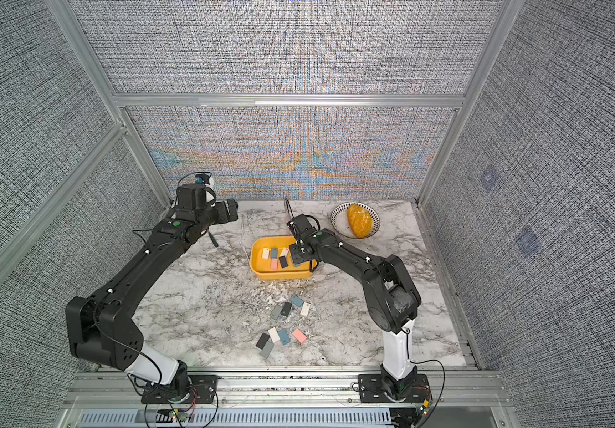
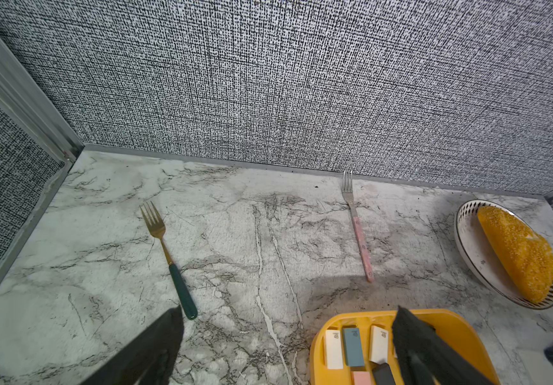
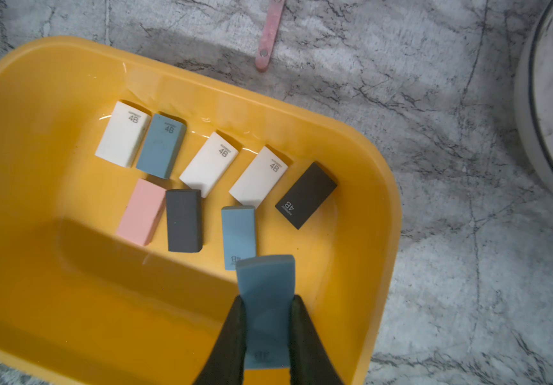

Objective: Put the eraser in the storage box
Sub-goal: Place the eraser in the storage box.

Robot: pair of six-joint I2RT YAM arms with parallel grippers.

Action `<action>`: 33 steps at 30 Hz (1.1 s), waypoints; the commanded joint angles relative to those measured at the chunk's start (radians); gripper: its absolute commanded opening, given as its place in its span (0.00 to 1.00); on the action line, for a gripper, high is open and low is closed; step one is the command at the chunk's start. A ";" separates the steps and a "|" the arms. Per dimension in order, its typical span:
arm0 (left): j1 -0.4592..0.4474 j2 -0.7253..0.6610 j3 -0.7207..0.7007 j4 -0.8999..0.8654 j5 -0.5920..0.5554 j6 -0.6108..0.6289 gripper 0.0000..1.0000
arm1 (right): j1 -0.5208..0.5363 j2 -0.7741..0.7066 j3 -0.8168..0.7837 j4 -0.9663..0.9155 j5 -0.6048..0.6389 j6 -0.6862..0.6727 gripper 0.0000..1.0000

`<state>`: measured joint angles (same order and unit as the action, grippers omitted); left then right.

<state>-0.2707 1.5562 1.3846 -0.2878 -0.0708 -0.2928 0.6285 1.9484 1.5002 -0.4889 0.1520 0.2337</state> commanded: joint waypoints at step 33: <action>0.005 0.028 0.022 0.017 0.002 0.011 1.00 | -0.021 0.145 0.040 -0.005 0.006 -0.005 0.20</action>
<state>-0.2684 1.5814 1.3987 -0.2882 -0.0711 -0.2886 0.6079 2.0895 1.5303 -0.4892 0.1513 0.2256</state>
